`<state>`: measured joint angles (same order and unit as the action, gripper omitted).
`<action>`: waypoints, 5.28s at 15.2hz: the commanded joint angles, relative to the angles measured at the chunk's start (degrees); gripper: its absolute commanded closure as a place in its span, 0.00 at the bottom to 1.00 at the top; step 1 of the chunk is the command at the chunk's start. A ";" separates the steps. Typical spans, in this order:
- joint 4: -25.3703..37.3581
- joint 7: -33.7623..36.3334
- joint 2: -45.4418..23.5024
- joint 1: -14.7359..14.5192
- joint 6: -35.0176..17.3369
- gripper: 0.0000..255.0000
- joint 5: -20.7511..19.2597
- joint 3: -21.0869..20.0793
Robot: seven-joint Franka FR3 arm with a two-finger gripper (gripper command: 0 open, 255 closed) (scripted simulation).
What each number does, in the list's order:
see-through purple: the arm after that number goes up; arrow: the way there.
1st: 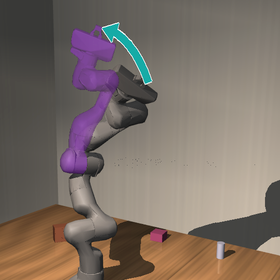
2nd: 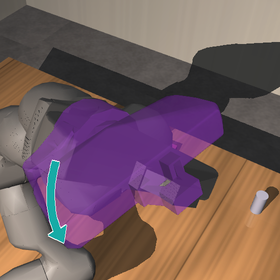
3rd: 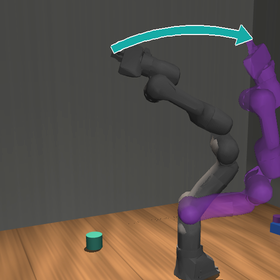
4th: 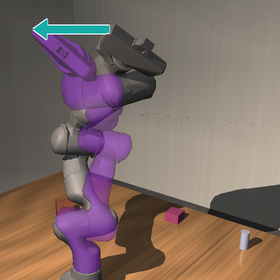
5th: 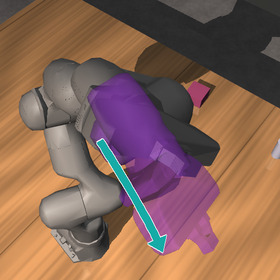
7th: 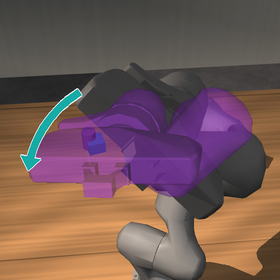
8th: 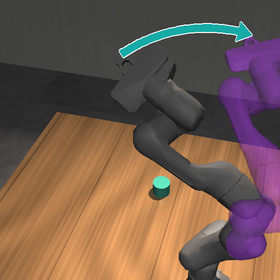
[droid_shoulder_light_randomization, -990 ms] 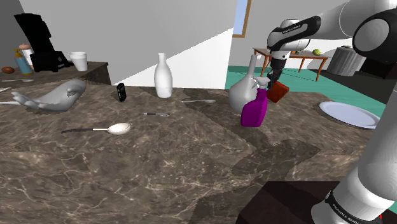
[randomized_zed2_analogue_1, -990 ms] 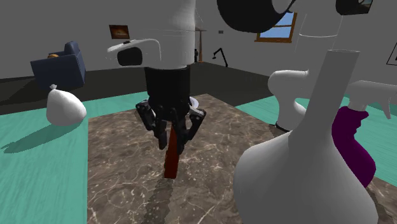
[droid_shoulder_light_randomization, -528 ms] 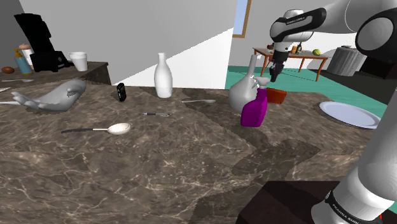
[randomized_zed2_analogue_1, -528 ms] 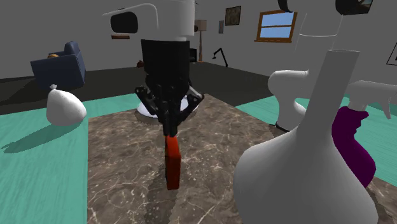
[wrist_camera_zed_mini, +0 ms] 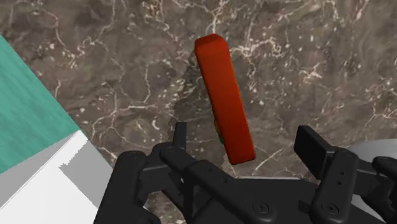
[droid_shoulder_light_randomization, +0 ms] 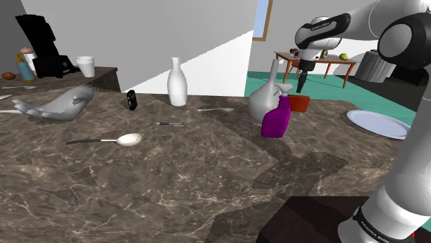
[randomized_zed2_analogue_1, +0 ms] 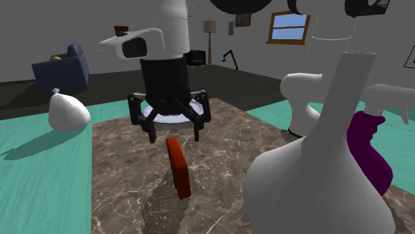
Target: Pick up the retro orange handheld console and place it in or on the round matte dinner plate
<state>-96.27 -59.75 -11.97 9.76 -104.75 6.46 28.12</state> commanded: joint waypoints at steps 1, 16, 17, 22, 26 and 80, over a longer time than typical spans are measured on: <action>1.50 -18.52 -3.46 2.87 0.95 0.00 2.06 -1.16; -3.14 -21.74 -4.77 3.36 -4.42 0.00 2.76 -1.95; -3.14 -21.74 -4.77 3.36 -4.42 0.00 2.76 -1.95; -3.13 -21.76 -4.77 3.37 -4.41 1.00 2.77 -1.94; -3.16 -21.75 -4.75 3.36 -4.42 1.00 2.76 -1.94; -0.25 -59.41 2.63 25.15 6.32 1.00 -2.12 16.02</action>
<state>-96.02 -118.99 -9.34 34.87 -97.90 4.33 44.11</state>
